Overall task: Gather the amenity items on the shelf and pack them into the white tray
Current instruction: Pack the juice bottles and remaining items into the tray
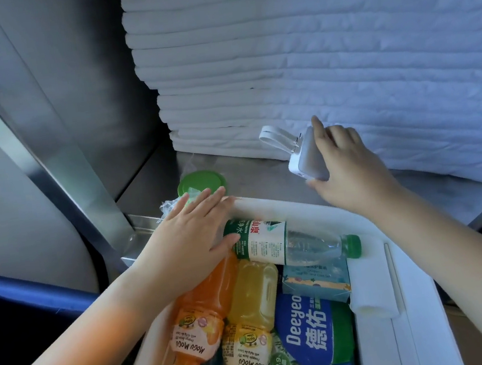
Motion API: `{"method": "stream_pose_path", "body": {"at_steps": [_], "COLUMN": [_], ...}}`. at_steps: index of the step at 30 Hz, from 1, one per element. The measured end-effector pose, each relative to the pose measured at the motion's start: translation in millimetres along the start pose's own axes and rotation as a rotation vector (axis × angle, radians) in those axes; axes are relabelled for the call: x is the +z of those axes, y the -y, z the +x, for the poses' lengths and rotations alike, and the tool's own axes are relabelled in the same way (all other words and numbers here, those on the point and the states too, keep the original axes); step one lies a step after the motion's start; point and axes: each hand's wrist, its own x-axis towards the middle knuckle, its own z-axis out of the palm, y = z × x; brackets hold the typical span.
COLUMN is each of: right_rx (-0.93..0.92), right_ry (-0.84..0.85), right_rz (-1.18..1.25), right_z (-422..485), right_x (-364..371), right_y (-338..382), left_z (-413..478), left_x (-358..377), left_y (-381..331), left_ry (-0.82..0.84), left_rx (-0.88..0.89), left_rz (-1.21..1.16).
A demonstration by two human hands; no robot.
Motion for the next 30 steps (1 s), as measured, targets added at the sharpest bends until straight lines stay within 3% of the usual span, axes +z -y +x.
{"method": "stream_pose_path", "body": {"at_steps": [6,13,20,30], "right_rx": [-0.147,-0.198,-0.248,-0.15], "right_ry": [-0.266,-0.263,-0.084,0.052], "right_rz": [0.061,0.019,-0.021,0.036], "right_z": [-28.7,-53.2,-72.5,-89.2], "right_x": [-22.9,-43.7,-40.4,-35.2], "right_y": [12.3,6.7,5.2,-11.6], "left_z": [7.2,13.2,33.0,56.7], "left_x": [-34.0,-42.8,-38.7,-3.5], "left_y": [-30.8,-60.6,-69.9,-62.4], "left_ry": [-0.341,-0.565,-0.253,-0.074], "left_rx": [0.047,0.153,0.245,0.28], "left_rz": [-0.129,-0.293,-0.036,-0.037]}}
